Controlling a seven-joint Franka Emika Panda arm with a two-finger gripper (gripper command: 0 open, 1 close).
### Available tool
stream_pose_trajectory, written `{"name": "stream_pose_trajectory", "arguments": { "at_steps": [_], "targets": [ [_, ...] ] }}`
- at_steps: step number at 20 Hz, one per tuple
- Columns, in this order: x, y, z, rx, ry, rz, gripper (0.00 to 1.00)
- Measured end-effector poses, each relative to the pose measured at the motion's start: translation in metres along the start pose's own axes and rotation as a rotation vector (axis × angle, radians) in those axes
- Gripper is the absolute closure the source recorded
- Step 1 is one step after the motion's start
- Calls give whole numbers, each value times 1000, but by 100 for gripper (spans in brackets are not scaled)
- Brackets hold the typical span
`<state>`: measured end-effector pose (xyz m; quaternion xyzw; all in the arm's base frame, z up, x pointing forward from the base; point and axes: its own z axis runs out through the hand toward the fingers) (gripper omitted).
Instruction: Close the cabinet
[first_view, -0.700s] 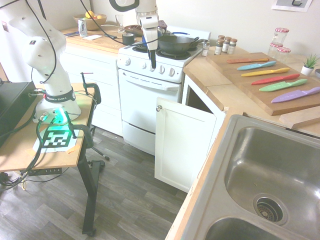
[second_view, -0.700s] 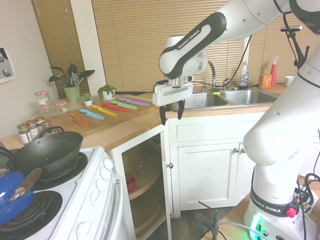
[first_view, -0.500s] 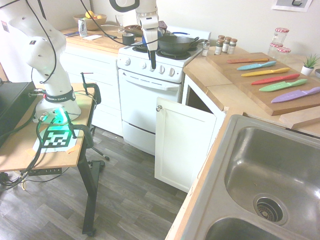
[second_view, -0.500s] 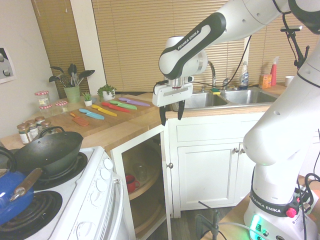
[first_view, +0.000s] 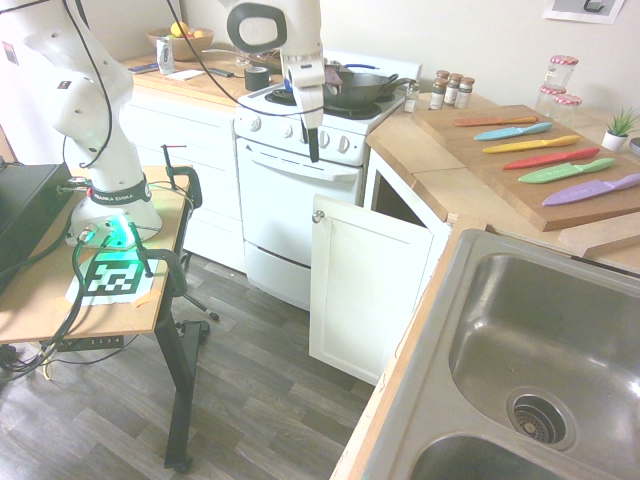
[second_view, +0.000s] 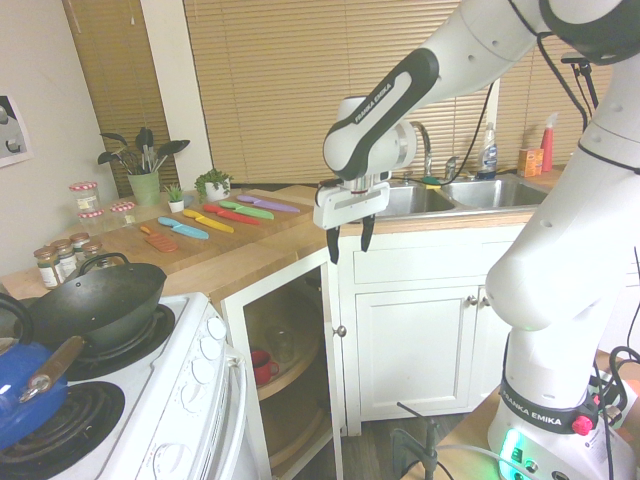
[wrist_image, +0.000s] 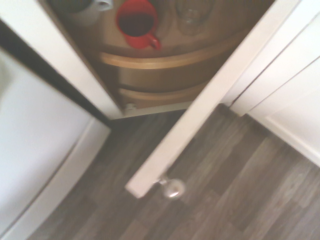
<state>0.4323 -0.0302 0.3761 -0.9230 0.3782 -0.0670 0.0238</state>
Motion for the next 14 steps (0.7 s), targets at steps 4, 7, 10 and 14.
{"name": "stream_pose_trajectory", "arguments": {
  "at_steps": [4, 7, 10, 14],
  "targets": [
    [16, 2, 30, -16, 4, -21, 0],
    [33, 5, 45, -22, 5, -40, 0],
    [55, 8, 58, -29, 3, -54, 0],
    [69, 1, 92, -44, -9, -71, 0]
  ]
}}
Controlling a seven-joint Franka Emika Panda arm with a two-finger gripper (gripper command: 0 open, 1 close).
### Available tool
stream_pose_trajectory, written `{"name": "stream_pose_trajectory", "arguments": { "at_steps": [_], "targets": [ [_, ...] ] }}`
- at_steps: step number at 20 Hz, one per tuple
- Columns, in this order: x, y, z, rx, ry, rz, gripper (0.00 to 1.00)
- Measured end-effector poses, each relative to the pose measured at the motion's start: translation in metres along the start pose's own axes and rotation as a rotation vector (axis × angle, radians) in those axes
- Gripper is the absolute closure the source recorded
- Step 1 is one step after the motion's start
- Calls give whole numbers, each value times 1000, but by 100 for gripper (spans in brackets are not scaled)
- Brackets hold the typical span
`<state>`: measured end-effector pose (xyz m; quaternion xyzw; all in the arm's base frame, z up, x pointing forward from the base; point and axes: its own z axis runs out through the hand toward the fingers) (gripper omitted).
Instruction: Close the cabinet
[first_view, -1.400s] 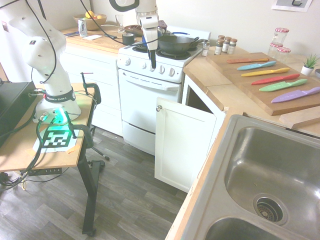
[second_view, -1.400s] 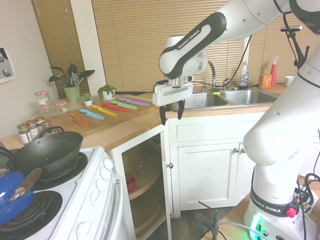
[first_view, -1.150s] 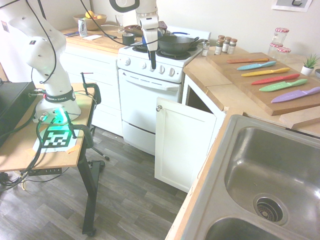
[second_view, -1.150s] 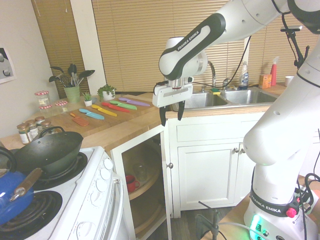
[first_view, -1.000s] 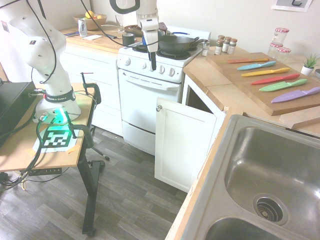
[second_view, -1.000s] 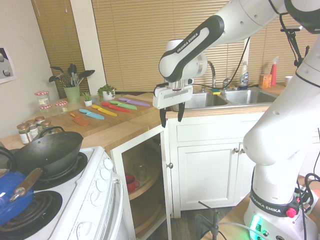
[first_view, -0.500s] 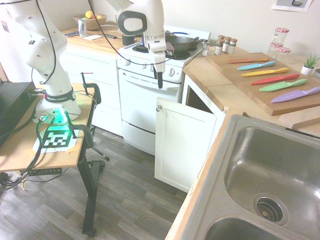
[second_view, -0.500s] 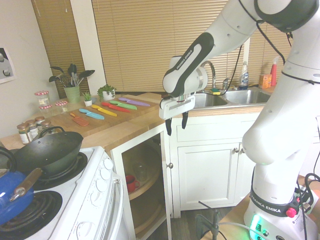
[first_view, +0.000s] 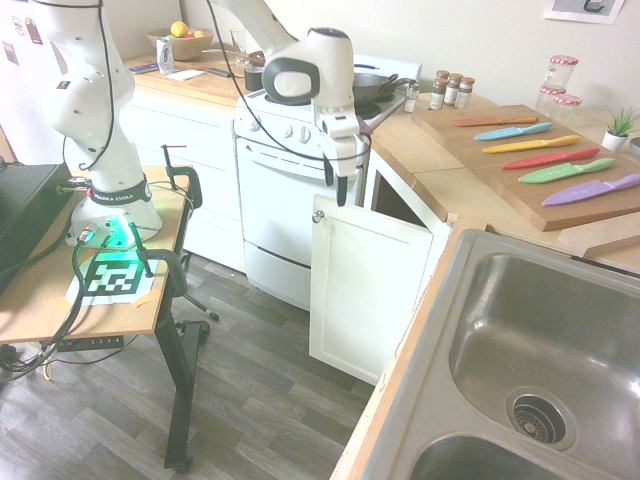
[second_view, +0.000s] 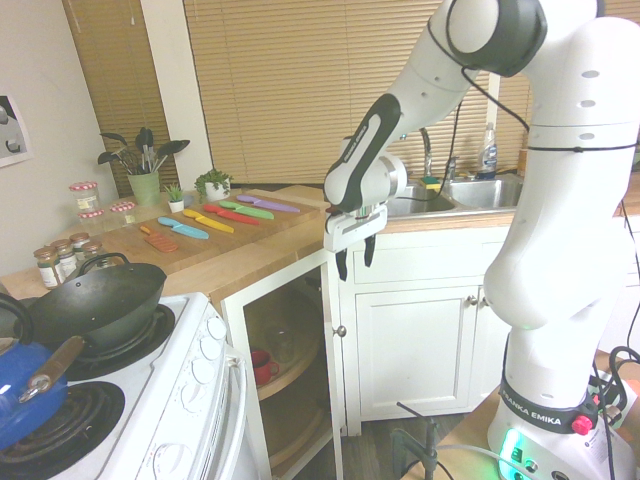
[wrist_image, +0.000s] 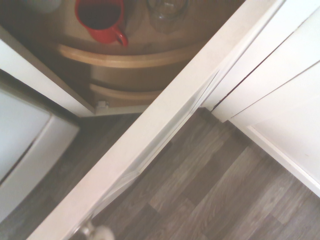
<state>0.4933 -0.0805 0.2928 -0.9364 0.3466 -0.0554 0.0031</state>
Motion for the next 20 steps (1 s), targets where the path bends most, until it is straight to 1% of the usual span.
{"name": "stream_pose_trajectory", "arguments": {
  "at_steps": [8, 15, 16, 20],
  "targets": [
    [-1, -14, 57, -53, 3, -98, 0],
    [2, -30, 91, -74, -7, -126, 0],
    [3, -33, 93, -73, -5, -127, 100],
    [5, -35, 95, -63, -7, -113, 100]
  ]
}}
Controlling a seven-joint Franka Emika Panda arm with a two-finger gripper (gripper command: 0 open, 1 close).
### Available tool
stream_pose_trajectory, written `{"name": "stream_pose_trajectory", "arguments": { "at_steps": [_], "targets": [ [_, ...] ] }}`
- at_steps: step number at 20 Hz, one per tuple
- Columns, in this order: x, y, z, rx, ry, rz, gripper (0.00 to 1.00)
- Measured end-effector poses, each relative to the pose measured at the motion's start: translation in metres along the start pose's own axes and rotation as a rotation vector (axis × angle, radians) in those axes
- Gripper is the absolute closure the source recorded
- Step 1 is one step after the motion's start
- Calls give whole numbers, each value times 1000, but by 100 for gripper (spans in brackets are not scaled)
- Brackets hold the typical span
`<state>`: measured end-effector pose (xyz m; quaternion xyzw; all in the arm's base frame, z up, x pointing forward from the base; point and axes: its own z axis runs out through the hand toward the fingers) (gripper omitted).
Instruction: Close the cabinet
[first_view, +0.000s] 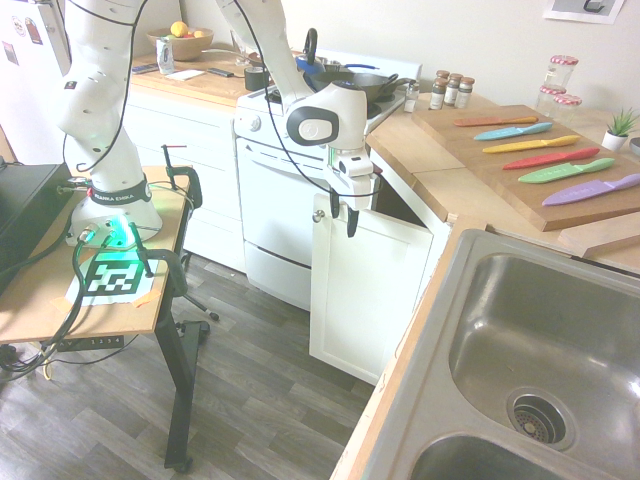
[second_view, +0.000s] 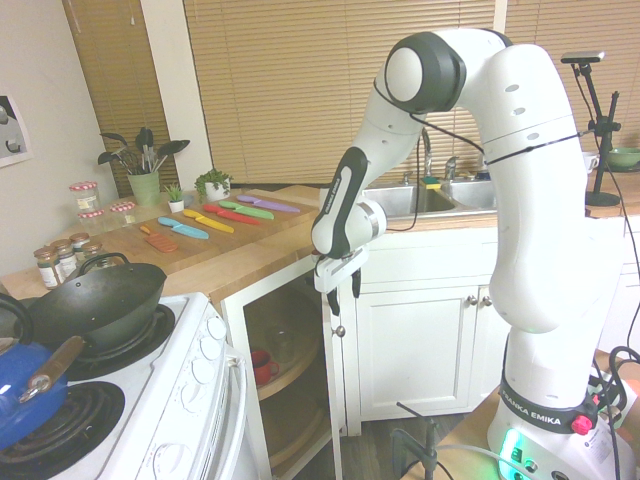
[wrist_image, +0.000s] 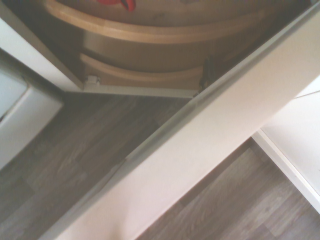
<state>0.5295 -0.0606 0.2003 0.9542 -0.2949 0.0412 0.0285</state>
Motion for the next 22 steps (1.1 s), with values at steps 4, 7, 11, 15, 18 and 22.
{"name": "stream_pose_trajectory", "arguments": {
  "at_steps": [4, 7, 11, 15, 18, 22],
  "targets": [
    [1, 1, 0, 2, 2, -2, 100],
    [0, -1, 1, 1, 5, -5, 100],
    [0, -1, 4, 3, 9, -6, 100],
    [0, -2, 4, 4, 10, -12, 100],
    [-1, -3, 4, 5, 12, -16, 100],
    [-2, -5, 4, 4, 15, -36, 100]
  ]
}}
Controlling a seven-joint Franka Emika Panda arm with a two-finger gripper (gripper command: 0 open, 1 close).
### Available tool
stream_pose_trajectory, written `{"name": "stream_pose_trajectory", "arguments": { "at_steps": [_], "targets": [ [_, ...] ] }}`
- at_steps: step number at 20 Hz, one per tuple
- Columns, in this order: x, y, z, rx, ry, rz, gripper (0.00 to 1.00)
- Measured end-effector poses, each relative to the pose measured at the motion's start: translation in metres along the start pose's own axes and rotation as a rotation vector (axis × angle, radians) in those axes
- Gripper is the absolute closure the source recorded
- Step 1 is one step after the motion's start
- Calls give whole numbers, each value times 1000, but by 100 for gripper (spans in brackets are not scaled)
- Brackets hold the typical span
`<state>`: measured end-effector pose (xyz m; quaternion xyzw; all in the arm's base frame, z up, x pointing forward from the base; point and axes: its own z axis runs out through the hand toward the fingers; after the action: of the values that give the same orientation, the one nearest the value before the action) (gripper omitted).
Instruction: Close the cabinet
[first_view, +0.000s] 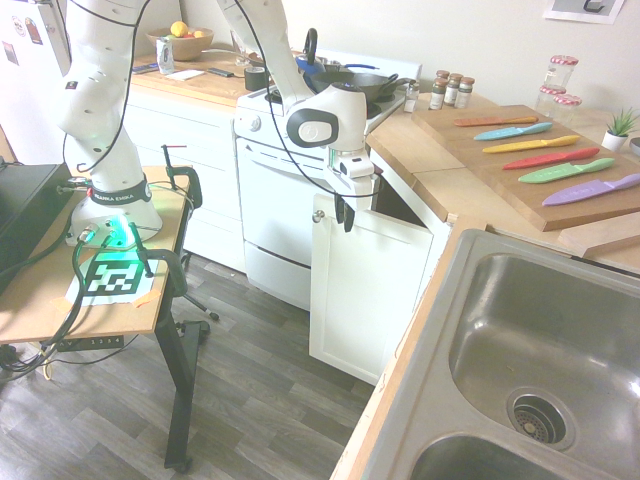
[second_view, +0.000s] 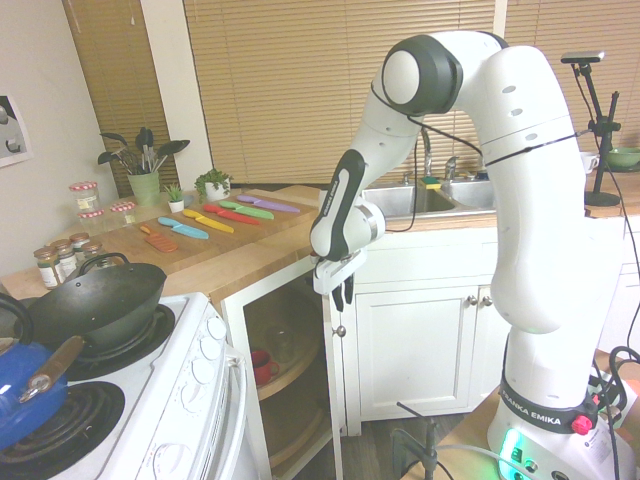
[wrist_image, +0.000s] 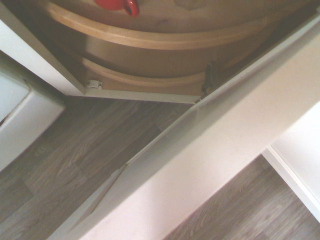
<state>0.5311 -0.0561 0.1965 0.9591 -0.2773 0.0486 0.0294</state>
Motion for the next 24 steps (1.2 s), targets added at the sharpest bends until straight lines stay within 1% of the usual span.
{"name": "stream_pose_trajectory", "arguments": {
  "at_steps": [7, 11, 17, 21, 24],
  "targets": [
    [-4, -9, -2, -15, 20, -48, 100],
    [-12, -26, -4, -29, 34, -87, 100],
    [-16, -45, -2, -40, 25, -103, 100],
    [-10, -74, 0, -18, 8, -97, 100],
    [-11, -103, -11, 4, 10, -96, 100]
  ]
}}
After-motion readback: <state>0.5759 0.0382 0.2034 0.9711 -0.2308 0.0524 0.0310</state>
